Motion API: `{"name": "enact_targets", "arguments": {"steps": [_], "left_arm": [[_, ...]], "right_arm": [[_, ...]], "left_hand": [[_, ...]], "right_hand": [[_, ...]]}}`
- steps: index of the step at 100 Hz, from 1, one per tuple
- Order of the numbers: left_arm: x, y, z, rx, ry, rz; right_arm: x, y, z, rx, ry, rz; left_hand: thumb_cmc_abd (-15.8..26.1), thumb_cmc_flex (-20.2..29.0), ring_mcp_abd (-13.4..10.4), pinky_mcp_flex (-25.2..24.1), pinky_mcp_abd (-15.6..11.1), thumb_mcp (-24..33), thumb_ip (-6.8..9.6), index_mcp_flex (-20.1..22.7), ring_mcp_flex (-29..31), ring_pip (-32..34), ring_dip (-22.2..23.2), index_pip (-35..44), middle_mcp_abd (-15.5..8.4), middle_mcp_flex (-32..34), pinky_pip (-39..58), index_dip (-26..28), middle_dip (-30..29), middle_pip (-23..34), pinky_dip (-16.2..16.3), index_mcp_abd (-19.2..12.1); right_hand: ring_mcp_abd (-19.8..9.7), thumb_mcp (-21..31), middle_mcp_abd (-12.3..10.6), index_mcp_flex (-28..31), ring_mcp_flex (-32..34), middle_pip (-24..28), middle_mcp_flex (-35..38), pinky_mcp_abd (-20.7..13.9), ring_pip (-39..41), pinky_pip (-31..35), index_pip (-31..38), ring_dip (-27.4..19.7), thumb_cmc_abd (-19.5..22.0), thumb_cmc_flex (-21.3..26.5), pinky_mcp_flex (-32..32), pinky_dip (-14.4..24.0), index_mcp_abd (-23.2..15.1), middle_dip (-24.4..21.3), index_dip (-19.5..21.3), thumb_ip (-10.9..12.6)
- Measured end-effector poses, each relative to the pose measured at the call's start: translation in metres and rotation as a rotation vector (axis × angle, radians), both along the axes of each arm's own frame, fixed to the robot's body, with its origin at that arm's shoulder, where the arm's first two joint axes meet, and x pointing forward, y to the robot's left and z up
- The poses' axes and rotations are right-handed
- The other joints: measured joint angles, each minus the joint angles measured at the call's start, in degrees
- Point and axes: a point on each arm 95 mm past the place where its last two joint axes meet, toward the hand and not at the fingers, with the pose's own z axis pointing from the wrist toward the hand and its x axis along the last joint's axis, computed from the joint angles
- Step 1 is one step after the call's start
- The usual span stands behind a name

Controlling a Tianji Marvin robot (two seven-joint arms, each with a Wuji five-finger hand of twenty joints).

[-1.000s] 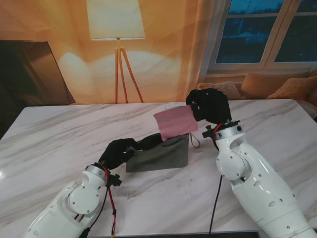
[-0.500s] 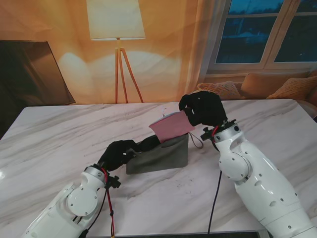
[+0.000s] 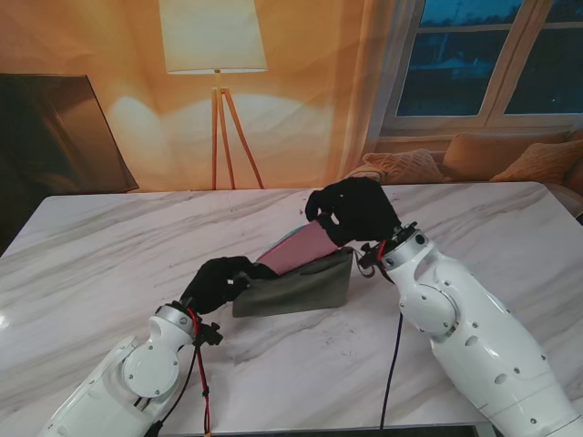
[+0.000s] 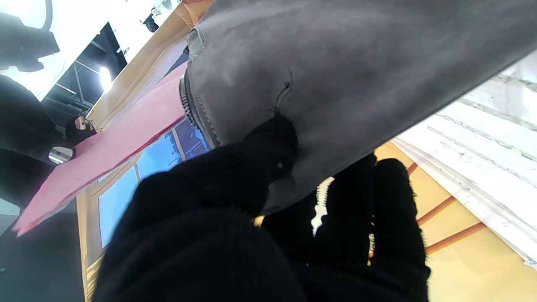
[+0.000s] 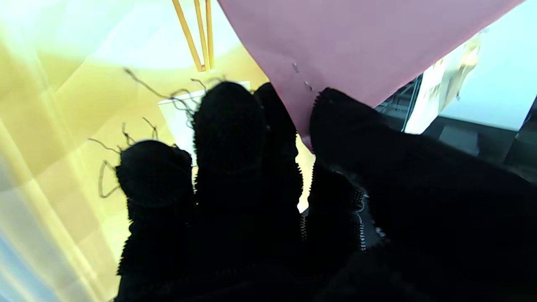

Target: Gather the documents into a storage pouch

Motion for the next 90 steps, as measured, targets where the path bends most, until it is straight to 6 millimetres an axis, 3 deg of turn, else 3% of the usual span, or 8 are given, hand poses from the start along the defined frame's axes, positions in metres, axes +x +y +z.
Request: {"name": "enact_targets", "arguments": {"steps": [43,66,83,90], "left_arm": [[0.000,-0.001,0.001,0.000,-0.008,-0.003],[-0.001,-0.003,0.001,0.001,-0.008,-0.007],[-0.001,-0.003,0.002,0.000,-0.010,-0.012],[-0.001,-0.003,0.002,-0.001,-0.012,-0.014]], "right_arm": [[-0.002,0.007,-0.002,-0.086,0.034,-0.010],[-0.005,0.009,0.000,-0.204,-0.065,-0.039],[-0.004,0.013,0.004,-0.180,-0.033,-0.027],[-0.004,0.016,0.003,-0.182,-0.017,-0.021]], "left_hand": [[0.0,0.0,0.0,0.0,0.0,0.0,-0.03,0.0,0.0,0.0,0.0,0.0,0.0,0.0,0.0,0.0,0.0,0.2,0.0,0.0],[0.0,0.0,0.0,0.0,0.0,0.0,-0.09,0.0,0.0,0.0,0.0,0.0,0.0,0.0,0.0,0.0,0.0,0.7,0.0,0.0],[0.0,0.0,0.0,0.0,0.0,0.0,-0.09,0.0,0.0,0.0,0.0,0.0,0.0,0.0,0.0,0.1,0.0,0.7,0.0,0.0],[0.0,0.0,0.0,0.0,0.0,0.0,-0.09,0.0,0.0,0.0,0.0,0.0,0.0,0.0,0.0,0.1,0.0,0.7,0.0,0.0]], "right_hand": [[-0.8,0.9,-0.7,-2.0,-0.4,5.8,0.0,-0.8,10.1,5.4,3.4,4.3,1.9,-6.2,-0.9,4.8,-1.8,7.2,-2.1,0.7],[-1.2,2.0,-0.7,-1.9,-0.4,8.9,0.0,-2.0,15.8,8.2,4.9,6.3,1.2,-8.3,0.4,8.3,-1.6,10.1,-2.3,1.0],[-1.8,2.0,-1.2,-1.2,-0.3,9.5,0.0,-2.1,16.6,8.8,5.6,6.4,0.6,-9.4,0.5,9.1,-0.9,10.9,-3.2,1.0],[-2.0,2.0,-1.6,-1.2,-0.3,9.5,0.0,-2.2,16.6,8.8,5.9,6.4,0.7,-12.1,0.5,9.1,-0.9,11.3,-3.9,1.0]]}}
